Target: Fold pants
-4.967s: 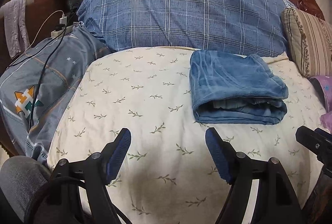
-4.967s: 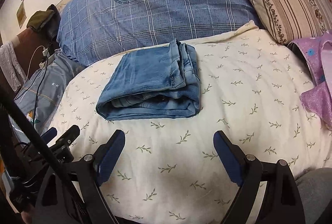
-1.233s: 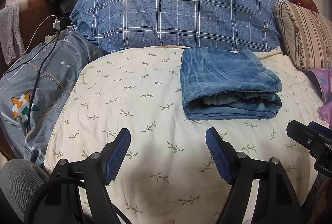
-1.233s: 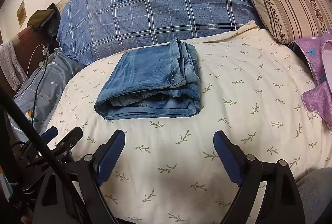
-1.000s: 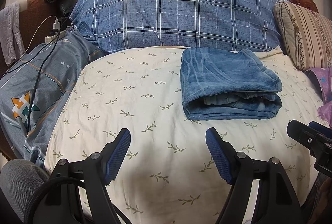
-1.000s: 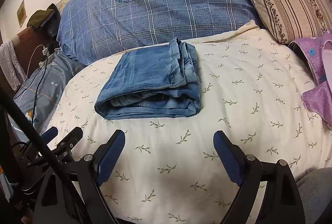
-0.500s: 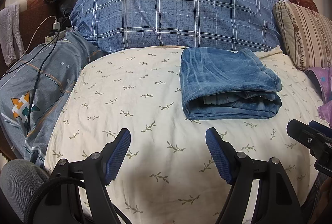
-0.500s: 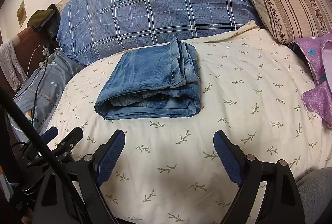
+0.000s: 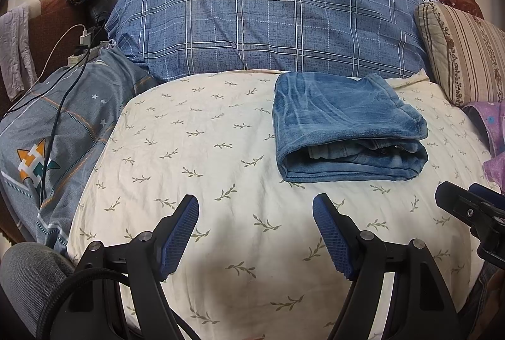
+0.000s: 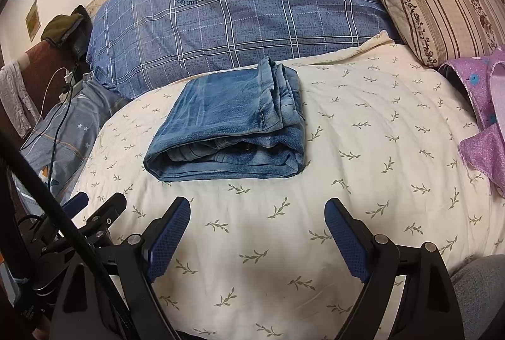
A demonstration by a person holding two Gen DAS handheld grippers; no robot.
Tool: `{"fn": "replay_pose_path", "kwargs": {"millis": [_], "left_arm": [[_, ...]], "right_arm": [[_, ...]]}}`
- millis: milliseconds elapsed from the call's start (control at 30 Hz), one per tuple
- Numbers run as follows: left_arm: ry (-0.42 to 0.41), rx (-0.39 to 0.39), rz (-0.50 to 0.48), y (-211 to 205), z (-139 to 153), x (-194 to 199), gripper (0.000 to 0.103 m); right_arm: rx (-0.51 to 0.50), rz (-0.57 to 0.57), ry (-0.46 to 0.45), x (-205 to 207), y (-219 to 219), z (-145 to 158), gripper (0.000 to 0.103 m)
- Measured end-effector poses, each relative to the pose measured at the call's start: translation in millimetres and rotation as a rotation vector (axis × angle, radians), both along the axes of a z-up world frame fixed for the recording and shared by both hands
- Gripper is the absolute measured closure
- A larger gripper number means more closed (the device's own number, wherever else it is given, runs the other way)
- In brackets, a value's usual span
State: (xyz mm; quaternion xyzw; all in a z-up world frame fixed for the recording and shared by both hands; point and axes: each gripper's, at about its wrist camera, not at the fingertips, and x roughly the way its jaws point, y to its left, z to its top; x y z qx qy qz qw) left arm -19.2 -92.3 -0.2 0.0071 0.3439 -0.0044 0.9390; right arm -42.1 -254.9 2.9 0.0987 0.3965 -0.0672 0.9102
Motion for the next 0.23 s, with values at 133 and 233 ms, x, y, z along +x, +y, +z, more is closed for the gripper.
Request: {"fn": "replay_pose_path", "kwargs": {"millis": [133,233], "left_arm": [[0.001,-0.006,-0.013,-0.3,-0.7,1.1,0.028],[-0.003,-0.023,-0.024,1.1,0.7,1.0,0.028]], "right_arm": [[0.001,0.0,0.0,0.0,-0.3,0.1,0.015],[0.002,0.002,0.003,0.1,-0.6,0.0,0.015]]}}
